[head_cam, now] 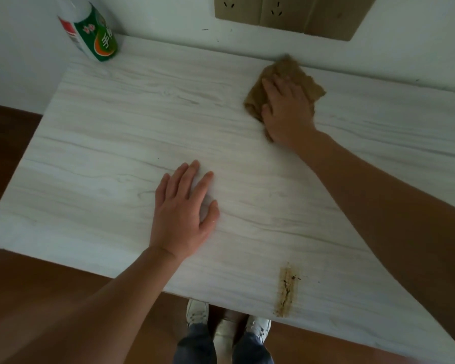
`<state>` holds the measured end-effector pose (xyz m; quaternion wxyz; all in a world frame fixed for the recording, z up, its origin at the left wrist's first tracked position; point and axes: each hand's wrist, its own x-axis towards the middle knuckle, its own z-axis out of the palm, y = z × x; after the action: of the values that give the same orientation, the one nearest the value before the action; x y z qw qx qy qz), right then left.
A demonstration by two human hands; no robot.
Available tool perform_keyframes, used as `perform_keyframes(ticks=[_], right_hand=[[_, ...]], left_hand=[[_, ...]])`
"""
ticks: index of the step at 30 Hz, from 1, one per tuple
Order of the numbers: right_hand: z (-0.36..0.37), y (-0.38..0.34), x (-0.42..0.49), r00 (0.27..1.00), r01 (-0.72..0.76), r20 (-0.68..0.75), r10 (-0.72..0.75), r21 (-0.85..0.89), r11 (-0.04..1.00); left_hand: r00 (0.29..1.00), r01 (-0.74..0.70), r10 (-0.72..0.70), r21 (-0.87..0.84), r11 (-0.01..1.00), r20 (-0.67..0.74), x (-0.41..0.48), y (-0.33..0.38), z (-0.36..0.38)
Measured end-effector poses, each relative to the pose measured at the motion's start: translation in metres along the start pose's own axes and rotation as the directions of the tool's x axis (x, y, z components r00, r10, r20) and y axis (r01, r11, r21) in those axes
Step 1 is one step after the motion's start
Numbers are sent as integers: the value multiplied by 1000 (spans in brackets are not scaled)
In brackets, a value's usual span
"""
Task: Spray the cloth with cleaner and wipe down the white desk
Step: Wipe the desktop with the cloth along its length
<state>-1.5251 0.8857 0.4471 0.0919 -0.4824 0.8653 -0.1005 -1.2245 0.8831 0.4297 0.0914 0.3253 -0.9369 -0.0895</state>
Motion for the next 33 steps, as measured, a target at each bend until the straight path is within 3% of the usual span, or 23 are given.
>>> perform_keyframes(ticks=[4, 8, 14, 19, 23, 25, 31, 33], right_hand=[[20, -41, -29, 933, 344, 100, -345, 24, 939], [22, -40, -80, 885, 438, 144, -442, 64, 897], [5, 34, -165, 924, 352, 157, -349, 12, 936], [-12, 87, -188, 996, 41, 82, -42, 13, 999], [7, 42, -191, 979, -199, -22, 202, 91, 976], [15, 6, -205, 980, -197, -8, 199, 125, 972], [37, -85, -275, 994, 48, 98, -56, 85, 995], [41, -96, -289, 988, 66, 134, -75, 75, 995]], left_hand=[[1000, -1, 1, -2, 1000, 8, 0, -1, -1], [1000, 1, -1, 10, 1000, 6, 0, 0, -1], [1000, 7, -7, 13, 1000, 18, 0, 0, -1], [999, 8, -8, 11, 1000, 37, 0, 1, -3], [999, 6, -6, -4, 1000, 37, 0, 1, -4], [999, 14, -12, -31, 999, 47, -1, 2, -5], [999, 3, 2, -84, 996, 53, -2, 2, -8], [1000, 11, -7, -144, 990, 25, -3, 2, -9]])
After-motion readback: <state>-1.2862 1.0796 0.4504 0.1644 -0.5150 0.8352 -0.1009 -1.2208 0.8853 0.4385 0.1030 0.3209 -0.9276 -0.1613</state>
